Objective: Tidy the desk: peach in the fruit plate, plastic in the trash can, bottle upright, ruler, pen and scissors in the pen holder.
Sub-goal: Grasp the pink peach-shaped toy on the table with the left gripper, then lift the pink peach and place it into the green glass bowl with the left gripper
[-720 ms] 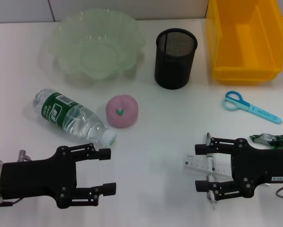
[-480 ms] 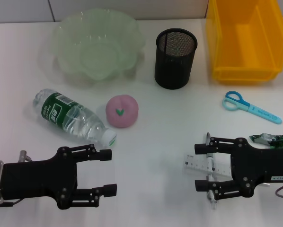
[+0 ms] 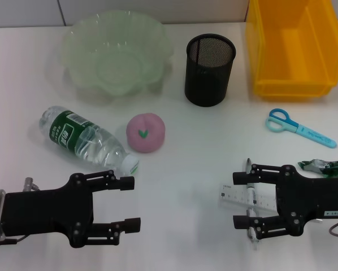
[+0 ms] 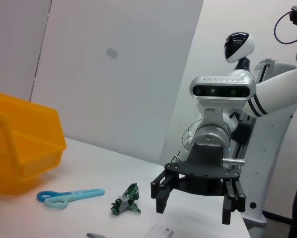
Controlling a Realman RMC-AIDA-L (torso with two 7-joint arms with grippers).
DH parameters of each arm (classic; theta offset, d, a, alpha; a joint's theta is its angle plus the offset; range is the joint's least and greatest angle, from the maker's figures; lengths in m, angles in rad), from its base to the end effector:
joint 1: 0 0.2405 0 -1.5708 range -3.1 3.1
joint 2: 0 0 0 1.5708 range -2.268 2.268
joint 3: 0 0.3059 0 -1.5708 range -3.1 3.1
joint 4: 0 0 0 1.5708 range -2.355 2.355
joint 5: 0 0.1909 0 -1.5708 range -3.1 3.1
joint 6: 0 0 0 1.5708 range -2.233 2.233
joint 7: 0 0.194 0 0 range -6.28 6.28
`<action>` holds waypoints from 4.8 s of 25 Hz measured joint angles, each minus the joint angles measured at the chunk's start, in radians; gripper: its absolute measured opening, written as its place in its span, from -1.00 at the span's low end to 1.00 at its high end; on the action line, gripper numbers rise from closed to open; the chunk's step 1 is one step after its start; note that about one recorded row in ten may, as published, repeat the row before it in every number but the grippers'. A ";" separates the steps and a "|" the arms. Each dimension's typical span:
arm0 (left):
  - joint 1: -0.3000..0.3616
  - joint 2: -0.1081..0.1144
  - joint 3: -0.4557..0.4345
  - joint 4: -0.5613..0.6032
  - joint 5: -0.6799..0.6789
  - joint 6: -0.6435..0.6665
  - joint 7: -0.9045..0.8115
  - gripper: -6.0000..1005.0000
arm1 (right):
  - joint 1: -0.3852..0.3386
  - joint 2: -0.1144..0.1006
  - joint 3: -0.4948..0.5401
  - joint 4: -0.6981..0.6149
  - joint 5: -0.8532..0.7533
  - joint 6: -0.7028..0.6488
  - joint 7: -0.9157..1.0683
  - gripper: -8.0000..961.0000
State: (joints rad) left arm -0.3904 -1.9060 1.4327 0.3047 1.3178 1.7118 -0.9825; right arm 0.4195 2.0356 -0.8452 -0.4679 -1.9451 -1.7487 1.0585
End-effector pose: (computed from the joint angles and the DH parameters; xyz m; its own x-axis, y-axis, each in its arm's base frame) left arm -0.2933 0.2501 -0.0683 0.7592 0.2718 0.5914 0.2829 -0.9561 0.0761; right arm 0.2868 0.2638 -0.0873 0.8168 -0.2467 -0.5215 -0.2672 -0.9629 0.0370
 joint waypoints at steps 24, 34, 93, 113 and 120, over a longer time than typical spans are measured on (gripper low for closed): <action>-0.136 -0.081 -0.109 0.058 0.000 -0.199 -0.065 0.53 | -0.001 0.003 0.000 0.002 -0.012 0.014 0.000 0.74; -0.198 -0.122 -0.098 0.127 0.065 -0.503 -0.162 0.52 | -0.003 0.003 0.000 0.002 -0.014 0.020 0.000 0.74; -0.207 -0.162 -0.104 0.424 0.618 -0.674 -0.473 -0.67 | -0.007 0.003 0.009 0.002 -0.013 0.022 0.004 0.74; -0.205 -0.160 -0.106 0.424 0.612 -0.672 -0.473 -0.88 | -0.007 0.003 0.009 0.002 -0.012 0.021 0.007 0.74; -0.207 -0.160 -0.144 0.439 0.582 -0.594 -0.487 -0.89 | -0.008 0.003 0.009 0.002 -0.012 0.021 0.008 0.74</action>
State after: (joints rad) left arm -0.5970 -2.0663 1.2889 0.7441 1.8997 1.1180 -1.4693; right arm 0.4120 2.0386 -0.8360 -0.4664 -1.9572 -1.7272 1.0662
